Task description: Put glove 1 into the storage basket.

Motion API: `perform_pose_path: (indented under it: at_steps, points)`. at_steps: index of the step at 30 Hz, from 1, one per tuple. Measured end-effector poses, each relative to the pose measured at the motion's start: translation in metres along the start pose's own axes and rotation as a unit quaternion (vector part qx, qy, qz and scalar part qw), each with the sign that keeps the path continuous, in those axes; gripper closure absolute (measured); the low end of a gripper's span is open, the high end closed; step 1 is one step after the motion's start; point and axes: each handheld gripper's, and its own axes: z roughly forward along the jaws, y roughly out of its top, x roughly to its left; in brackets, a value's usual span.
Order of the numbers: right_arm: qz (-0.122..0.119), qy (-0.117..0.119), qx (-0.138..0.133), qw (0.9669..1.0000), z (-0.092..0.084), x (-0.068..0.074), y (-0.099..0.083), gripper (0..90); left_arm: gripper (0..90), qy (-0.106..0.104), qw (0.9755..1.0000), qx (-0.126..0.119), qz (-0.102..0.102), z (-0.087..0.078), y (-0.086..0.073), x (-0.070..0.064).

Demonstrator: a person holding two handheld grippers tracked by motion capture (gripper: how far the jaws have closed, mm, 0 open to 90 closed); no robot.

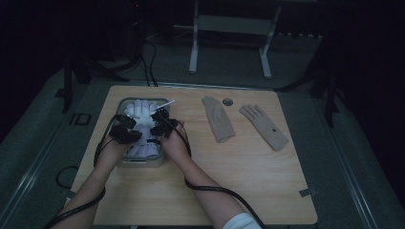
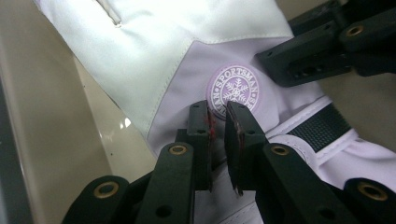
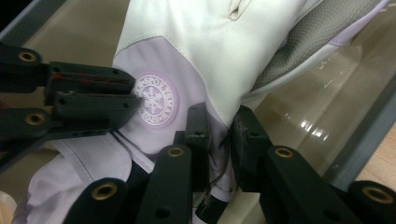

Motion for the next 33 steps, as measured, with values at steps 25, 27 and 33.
perform_pose_path:
  at_steps: [25, 27, 33]
  points:
    - [-0.049, 0.016, -0.096, 0.994, -0.109, -0.049, -0.027, 18.0, 69.9, -0.058, 0.9952, -0.07, -0.036, -0.013, -0.007, -0.006]
    - [-0.047, 0.018, -0.096, 0.9941, -0.114, -0.055, -0.032, 16.5, 69.9, -0.067, 0.9937, -0.083, -0.036, -0.014, -0.009, -0.011]
    - [-0.047, 0.01, -0.106, 0.9933, -0.126, -0.075, -0.044, 16.3, 70.0, -0.086, 0.9911, -0.095, -0.036, -0.02, -0.012, -0.019]
